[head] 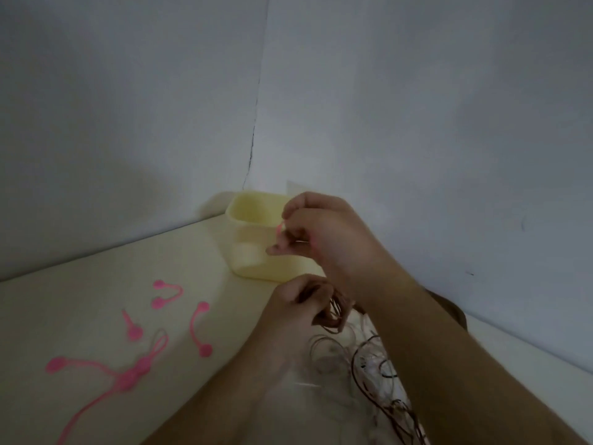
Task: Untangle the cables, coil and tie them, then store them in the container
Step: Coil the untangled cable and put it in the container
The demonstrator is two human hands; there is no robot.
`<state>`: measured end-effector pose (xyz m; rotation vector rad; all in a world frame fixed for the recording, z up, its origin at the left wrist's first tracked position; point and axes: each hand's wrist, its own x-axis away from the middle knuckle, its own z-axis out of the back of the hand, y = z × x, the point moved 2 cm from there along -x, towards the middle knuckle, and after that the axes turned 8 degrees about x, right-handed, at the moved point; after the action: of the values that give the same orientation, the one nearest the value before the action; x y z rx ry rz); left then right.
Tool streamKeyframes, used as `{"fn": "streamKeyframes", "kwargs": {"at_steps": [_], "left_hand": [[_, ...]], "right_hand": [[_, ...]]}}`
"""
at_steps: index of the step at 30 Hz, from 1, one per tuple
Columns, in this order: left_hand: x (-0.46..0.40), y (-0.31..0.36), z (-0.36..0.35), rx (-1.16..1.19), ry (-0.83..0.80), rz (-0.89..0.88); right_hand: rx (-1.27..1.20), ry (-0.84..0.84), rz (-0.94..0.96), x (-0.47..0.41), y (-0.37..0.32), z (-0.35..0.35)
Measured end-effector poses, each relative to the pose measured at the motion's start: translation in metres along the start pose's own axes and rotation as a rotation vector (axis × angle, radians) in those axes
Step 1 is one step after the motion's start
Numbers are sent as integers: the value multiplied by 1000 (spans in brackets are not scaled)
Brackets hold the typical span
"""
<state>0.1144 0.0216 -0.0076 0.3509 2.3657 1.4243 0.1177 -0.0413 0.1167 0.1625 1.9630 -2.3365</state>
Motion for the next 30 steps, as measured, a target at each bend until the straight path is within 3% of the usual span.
{"fn": "streamKeyframes", "kwargs": {"at_steps": [2,8,15,22,30], "left_hand": [[0,2,2,46,-24,-3],[0,8,-5,84,-62,-9],[0,2,-9,17,-90,-18],[0,0,-9,32,-114,-33],[3,0,-11,34,-126,-27]], "right_hand": [[-80,-8,59,26,-9,31],[99,77,52,86,4,88],[332,111,22,88,22,90],[245,30,-93,81,37,87],[469,175,-13,82,41,86]]}}
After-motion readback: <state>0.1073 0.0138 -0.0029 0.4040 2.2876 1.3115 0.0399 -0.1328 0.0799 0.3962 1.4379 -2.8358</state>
